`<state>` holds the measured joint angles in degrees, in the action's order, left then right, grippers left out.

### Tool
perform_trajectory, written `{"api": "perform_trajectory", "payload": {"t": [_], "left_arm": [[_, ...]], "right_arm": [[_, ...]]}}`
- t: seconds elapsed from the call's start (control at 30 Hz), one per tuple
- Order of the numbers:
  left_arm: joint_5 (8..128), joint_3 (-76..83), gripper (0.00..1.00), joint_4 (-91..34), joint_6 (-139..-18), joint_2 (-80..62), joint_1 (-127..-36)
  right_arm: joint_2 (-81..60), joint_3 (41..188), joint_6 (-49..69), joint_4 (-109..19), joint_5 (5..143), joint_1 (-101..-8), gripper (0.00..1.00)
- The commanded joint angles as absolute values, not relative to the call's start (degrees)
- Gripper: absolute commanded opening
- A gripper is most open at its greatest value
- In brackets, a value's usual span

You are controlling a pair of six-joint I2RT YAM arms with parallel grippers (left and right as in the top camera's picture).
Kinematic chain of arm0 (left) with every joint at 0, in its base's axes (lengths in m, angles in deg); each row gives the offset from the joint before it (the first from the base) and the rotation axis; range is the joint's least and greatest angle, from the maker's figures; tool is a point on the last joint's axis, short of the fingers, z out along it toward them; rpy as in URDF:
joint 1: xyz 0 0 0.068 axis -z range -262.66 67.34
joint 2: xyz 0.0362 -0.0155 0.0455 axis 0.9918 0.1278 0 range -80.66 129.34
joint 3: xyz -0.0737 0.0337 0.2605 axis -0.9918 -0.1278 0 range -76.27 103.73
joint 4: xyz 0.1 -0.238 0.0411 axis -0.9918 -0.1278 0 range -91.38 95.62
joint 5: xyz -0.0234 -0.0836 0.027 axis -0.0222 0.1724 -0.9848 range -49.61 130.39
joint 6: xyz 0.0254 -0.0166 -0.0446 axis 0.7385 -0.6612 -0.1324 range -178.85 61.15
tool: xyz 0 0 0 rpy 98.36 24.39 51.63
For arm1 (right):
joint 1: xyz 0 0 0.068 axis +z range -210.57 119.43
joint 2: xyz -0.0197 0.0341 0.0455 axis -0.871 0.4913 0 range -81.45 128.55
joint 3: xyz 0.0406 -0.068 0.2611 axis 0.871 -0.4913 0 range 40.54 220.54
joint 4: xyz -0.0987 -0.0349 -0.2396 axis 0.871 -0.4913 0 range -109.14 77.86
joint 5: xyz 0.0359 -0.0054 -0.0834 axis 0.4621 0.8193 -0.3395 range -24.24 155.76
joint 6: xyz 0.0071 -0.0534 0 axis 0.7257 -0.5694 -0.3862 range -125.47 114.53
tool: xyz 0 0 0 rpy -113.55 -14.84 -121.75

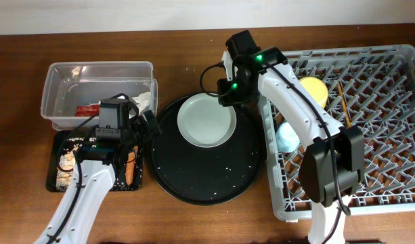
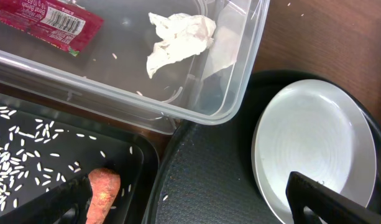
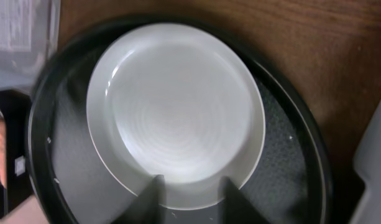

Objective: Sort waste into correct bins and load items into the dishwasher rack
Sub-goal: 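Reach the right gripper to the white plate and grasp its rim, then carry the white plate right and stand it in the dish rack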

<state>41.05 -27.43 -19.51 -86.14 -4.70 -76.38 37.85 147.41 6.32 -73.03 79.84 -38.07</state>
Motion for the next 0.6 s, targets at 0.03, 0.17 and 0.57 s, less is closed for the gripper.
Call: {"api": "perform_trajectory", "payload": {"t": [0.03,0.17,0.57], "left_arm": [[41.7,-27.6,0.99,-19.6,-86.6,-5.2,-76.5],[41.7,-27.6,0.99,-19.5,-86.6,-5.2,-76.5],[41.7,-27.6,0.99,-19.5,-86.6,-5.3,-76.5]], "right_arm": [[37.8,142.8,9.9,-69.3,77.2,-37.7,0.24],[38.0,137.0,11.5,-64.5,71.8,-37.7,0.24],[38.0,125.2,13.1,-53.8,70.0,-37.6,0.31]]}}
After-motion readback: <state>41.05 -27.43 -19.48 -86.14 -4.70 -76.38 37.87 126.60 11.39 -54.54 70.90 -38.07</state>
